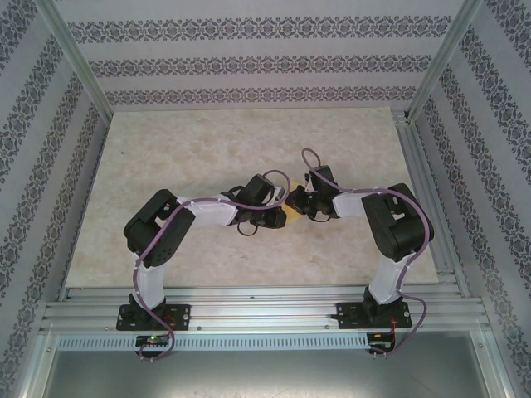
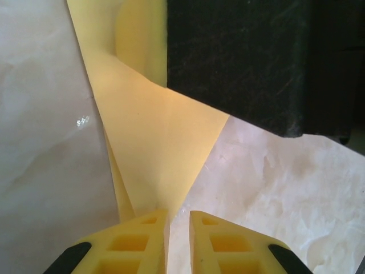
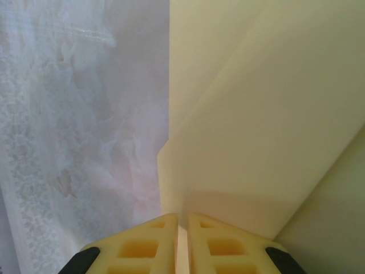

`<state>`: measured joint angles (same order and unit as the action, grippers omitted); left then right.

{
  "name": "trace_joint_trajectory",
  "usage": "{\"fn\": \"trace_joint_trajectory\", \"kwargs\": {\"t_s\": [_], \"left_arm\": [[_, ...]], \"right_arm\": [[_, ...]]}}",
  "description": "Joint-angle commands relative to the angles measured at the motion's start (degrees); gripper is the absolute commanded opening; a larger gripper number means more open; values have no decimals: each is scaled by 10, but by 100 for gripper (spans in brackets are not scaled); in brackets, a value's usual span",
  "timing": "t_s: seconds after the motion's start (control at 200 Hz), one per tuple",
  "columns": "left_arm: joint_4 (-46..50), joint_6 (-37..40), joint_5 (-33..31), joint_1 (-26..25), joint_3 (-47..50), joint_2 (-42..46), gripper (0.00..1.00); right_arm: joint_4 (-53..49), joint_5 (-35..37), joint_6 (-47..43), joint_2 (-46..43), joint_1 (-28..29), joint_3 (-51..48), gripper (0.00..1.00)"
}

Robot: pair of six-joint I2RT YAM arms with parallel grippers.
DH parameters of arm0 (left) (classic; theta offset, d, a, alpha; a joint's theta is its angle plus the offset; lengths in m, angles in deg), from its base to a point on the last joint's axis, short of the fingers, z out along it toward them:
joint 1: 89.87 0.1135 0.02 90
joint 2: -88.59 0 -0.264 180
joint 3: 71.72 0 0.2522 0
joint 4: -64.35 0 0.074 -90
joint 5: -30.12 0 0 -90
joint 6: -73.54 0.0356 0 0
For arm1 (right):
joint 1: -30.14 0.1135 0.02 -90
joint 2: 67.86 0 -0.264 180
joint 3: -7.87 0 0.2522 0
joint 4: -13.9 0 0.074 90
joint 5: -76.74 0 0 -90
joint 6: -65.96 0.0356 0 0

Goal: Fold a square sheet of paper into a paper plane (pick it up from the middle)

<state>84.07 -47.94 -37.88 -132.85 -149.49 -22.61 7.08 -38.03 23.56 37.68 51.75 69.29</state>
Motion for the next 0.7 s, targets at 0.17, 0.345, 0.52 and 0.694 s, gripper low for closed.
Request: {"fn": "trace_joint_trajectory", "kwargs": {"t_s": [0.17,0.345,0.52,0.694], "left_arm": [[29,19,20,-18,-20,-1,19],[38,15,-24,-19,-20,0,19],[1,-4,-39,-19,-8,16,18],[-9,-6,-58,-18,-2,34,19]], "right_arm": [[-56,45,2,52,0,-10,13],[-61,46,1,55,0,-9,13],[-67,48,-3,56,1,-10,13],[-66,50,-4,56,0,-12,13]]}}
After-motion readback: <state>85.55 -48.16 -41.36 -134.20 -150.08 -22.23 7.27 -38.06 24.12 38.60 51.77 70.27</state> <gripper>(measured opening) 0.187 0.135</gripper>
